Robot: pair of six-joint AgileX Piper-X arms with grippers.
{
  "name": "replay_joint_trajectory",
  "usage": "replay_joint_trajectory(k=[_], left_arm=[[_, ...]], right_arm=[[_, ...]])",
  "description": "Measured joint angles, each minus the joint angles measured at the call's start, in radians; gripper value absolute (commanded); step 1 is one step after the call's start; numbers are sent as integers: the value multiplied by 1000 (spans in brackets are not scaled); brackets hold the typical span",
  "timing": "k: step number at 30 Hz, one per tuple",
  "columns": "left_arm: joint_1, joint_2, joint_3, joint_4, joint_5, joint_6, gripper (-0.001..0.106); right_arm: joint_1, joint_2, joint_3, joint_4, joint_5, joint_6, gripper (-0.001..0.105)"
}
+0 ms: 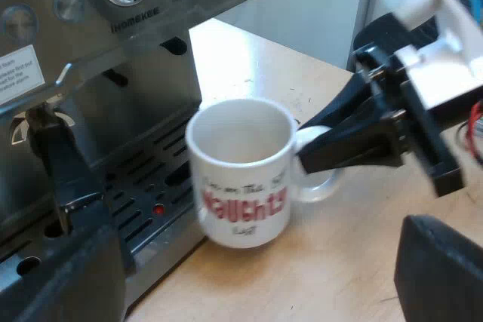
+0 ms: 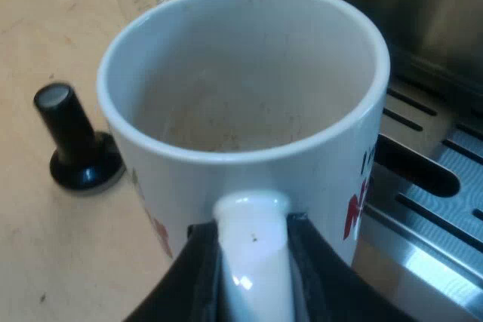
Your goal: Place mug into machine
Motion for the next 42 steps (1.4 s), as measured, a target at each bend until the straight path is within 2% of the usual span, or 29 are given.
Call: replay_joint_trajectory(k=[2,6,12,20,33,35,42], left_arm=[[0,0,0,0,0,0,79],[0,0,0,0,0,0,79],[0,0,0,0,0,0,79],[0,0,0,0,0,0,79],[0,0,0,0,0,0,79],[0,0,0,0,0,0,79],[0,0,0,0,0,0,79]], right_arm=[[32,59,0,-70,55,34,0],[69,126,0,-165,140,63,0],[97,231,-44,-218,160,100,0],[96,356,-177,-213,165,145,0],[99,520,-325,-201,184,148,0],[102,534,-335,-201,213,148,0],[102,550,-339,-207,220,148,0]])
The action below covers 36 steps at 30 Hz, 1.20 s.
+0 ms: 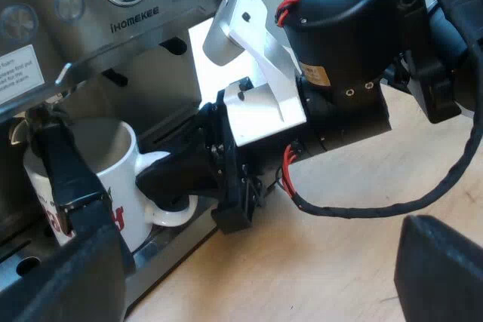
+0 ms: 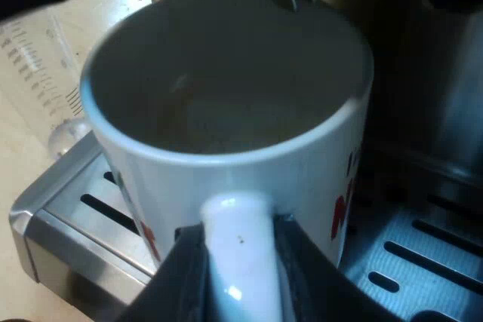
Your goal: Place mug into machine
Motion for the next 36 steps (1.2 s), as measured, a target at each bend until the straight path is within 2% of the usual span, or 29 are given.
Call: replay_joint_trajectory(k=[13,23,26,28,31,36], left_arm=[[0,0,0,0,0,0,79],[0,0,0,0,0,0,79],[0,0,0,0,0,0,79],[0,0,0,0,0,0,79],[0,0,0,0,0,0,79],[0,0,0,0,0,0,79]], right_arm=[[9,52,1,-93,53,-5,0],[10,54,1,-99,54,-3,0],[10,54,1,-99,55,8,14],[10,54,1,-99,56,26,34],[10,54,1,-102,56,31,54],[17,54,1,-108,56,43,56]])
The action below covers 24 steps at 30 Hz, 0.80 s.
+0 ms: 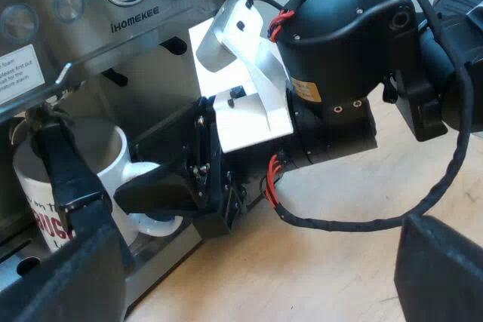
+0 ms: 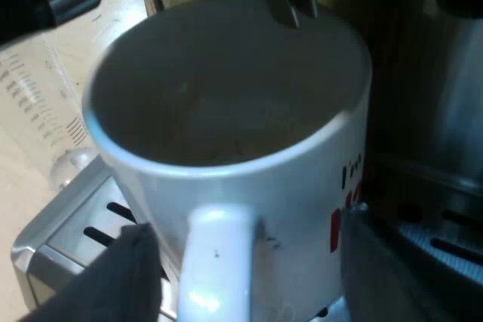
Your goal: Place mug into machine
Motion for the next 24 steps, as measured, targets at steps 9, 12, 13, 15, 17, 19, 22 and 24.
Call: replay_joint_trajectory(k=[9,12,13,15,17,19,22,24], left_arm=[[0,0,0,0,0,0,79],[0,0,0,0,0,0,79],[0,0,0,0,0,0,79],[0,0,0,0,0,0,79],[0,0,0,0,0,0,79],[0,0,0,0,0,0,79],[0,0,0,0,0,0,79],[0,0,0,0,0,0,79]], right_arm=[[56,-27,-13,-5,84,14,56],[68,-33,-13,-5,107,14,56],[91,-35,-15,-5,143,14,56],[96,-35,-15,-5,154,21,56],[116,-35,-16,19,195,22,56],[117,-35,-16,39,215,30,56],[123,-35,-16,64,303,90,56],[123,-35,-16,86,354,121,56]])
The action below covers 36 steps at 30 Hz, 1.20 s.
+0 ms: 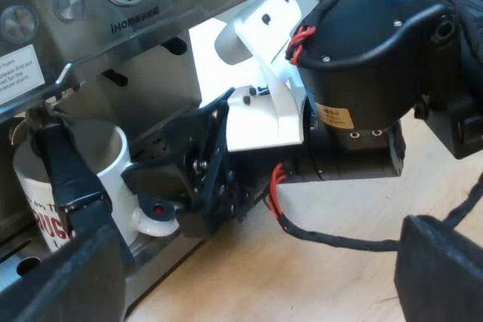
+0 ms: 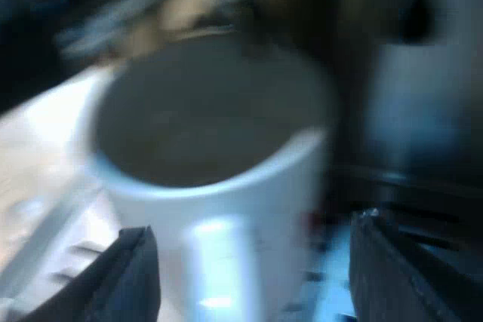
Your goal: Place mug into machine
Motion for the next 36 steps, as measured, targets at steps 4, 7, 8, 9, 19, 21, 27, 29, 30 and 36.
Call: replay_joint_trajectory(k=[4,7,8,9,19,21,27,29,30,36], left_arm=[[0,0,0,0,0,0,79],[0,0,0,0,0,0,79],[0,0,0,0,0,0,79],[0,0,0,0,0,0,79],[0,0,0,0,0,3,79],[0,0,0,0,0,3,79],[0,0,0,0,0,3,79],[0,0,0,0,0,3,79],[0,0,0,0,0,3,79],[0,0,0,0,0,3,79]], right_arm=[[0,6,0,13,1,13,56],[0,22,0,12,-50,13,56],[0,32,-1,11,-65,13,56],[0,38,-1,11,-75,13,56],[0,134,-1,-173,-78,13,56],[0,144,-1,-182,-65,13,56],[0,175,-1,-260,-45,8,56],[0,192,-1,-291,-45,8,56],[0,195,-1,-298,-41,8,56],[-9,205,-1,-319,-19,7,56]])
